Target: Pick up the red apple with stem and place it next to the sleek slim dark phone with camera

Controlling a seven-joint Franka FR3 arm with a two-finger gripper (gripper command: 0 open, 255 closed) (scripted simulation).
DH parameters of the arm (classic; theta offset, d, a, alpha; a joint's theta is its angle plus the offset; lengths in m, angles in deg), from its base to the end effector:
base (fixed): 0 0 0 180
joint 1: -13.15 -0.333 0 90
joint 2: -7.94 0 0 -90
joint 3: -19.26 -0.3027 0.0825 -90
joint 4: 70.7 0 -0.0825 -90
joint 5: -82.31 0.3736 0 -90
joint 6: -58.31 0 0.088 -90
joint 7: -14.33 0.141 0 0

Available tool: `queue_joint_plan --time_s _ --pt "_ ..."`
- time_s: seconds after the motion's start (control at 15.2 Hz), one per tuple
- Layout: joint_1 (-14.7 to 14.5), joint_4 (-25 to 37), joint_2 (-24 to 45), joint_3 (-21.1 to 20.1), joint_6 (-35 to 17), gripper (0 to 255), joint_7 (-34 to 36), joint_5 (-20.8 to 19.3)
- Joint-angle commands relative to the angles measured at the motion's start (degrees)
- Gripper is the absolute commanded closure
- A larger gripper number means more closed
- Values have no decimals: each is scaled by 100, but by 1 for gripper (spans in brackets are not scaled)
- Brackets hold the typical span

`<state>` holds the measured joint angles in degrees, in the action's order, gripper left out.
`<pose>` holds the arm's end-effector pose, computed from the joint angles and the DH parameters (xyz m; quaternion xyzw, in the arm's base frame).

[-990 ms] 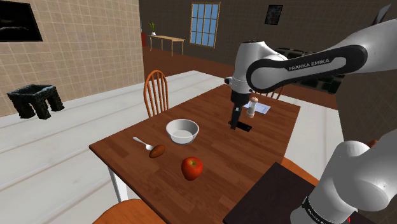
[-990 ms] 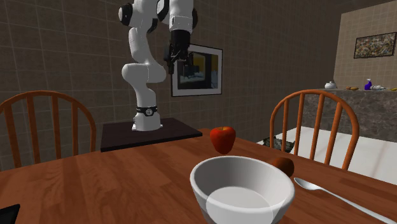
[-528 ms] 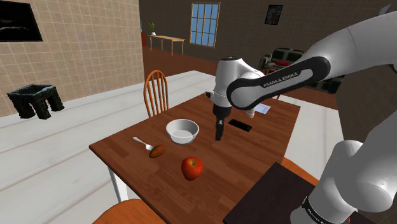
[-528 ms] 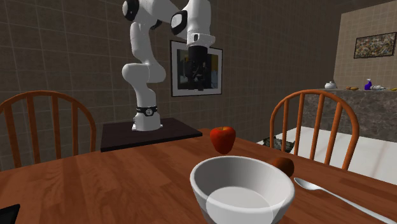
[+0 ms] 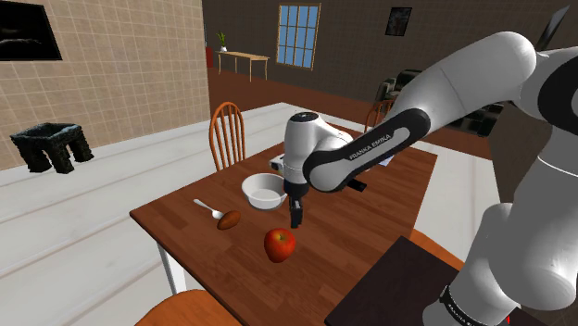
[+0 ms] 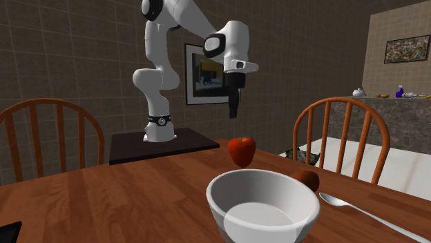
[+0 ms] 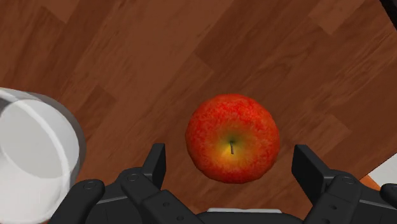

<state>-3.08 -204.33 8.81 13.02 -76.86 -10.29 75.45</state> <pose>0.4648 0.1875 0.2917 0.8983 0.4374 0.0051 0.0417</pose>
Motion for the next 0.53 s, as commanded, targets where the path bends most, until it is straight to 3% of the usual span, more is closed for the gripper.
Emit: queue_joint_plan --time_s 0.0,0.46 --pt "-92 204 377 -89 -175 0 -63 -93" --pt "-117 177 854 -73 -669 0 13 -268"
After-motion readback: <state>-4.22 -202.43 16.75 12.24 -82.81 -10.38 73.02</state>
